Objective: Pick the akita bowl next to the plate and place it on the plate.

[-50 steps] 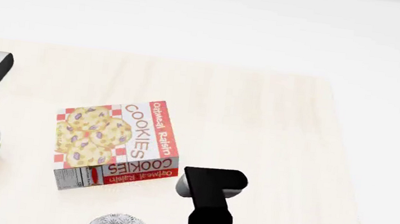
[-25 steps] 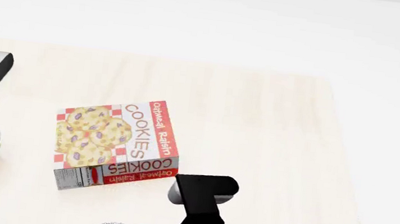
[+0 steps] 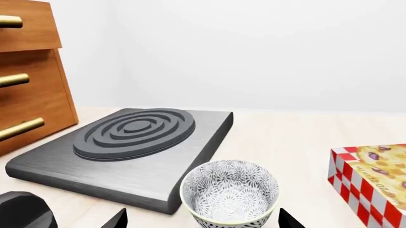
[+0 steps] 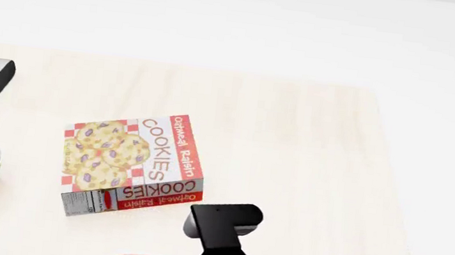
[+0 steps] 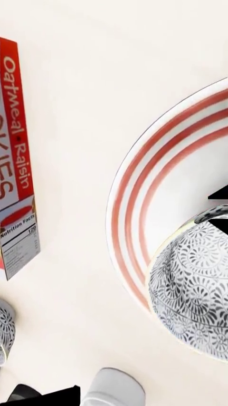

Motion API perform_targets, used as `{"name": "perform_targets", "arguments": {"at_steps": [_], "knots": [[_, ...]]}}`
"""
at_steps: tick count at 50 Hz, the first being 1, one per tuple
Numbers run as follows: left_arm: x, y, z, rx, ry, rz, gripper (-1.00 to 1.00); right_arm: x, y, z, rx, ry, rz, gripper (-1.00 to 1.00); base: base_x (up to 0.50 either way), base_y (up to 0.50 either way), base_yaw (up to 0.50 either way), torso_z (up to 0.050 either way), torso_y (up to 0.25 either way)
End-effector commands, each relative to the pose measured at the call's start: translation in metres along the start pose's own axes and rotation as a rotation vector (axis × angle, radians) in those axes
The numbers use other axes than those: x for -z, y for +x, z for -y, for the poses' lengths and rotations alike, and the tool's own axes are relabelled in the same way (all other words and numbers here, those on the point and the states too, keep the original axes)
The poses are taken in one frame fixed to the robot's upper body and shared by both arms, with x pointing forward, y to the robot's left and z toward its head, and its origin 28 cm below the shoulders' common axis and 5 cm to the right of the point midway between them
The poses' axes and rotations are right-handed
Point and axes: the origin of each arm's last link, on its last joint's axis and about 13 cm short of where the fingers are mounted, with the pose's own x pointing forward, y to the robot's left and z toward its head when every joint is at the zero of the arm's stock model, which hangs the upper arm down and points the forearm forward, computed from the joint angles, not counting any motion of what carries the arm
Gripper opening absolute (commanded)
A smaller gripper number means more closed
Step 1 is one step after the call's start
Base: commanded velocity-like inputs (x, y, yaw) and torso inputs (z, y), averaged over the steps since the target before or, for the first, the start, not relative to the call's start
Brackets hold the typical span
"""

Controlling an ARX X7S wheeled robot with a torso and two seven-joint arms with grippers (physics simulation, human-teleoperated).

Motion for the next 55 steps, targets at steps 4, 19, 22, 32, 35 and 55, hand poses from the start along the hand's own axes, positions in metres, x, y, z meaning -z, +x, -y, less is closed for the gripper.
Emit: {"name": "perform_targets", "arguments": {"at_steps": [4, 19, 22, 32, 35, 55], "knots": [[0.0, 0.0, 0.0, 0.0, -0.002, -0.001, 1.0, -0.001, 0.003, -0.001, -0.003, -0.021, -0.005, -1.0, 0.0, 0.0, 0.0, 0.0, 0.003], [0.001, 0.0, 0.0, 0.0, -0.001, 0.0, 1.0, 0.001, 0.006, -0.001, -0.001, -0.03, -0.008, -1.0, 0.0, 0.0, 0.0, 0.0, 0.0], [0.001, 0.0, 0.0, -0.001, 0.0, 0.0, 1.0, 0.001, 0.006, -0.001, 0.001, -0.031, -0.008, -1.0, 0.0, 0.0, 0.0, 0.0, 0.0], [-0.001, -0.001, 0.0, -0.001, 0.0, -0.001, 1.0, -0.001, 0.001, -0.003, 0.0, -0.061, 0.014, 1.0, 0.0, 0.0, 0.0, 0.0, 0.0], [-0.002, -0.001, 0.0, 0.0, 0.001, 0.0, 1.0, -0.005, -0.007, -0.009, -0.01, -0.089, 0.028, 1.0, 0.0, 0.0, 0.0, 0.0, 0.0], [-0.001, -0.001, 0.0, 0.001, 0.001, 0.0, 1.0, -0.024, -0.067, -0.032, 0.075, -0.23, 0.186, 1.0, 0.0, 0.0, 0.0, 0.0, 0.0]]}}
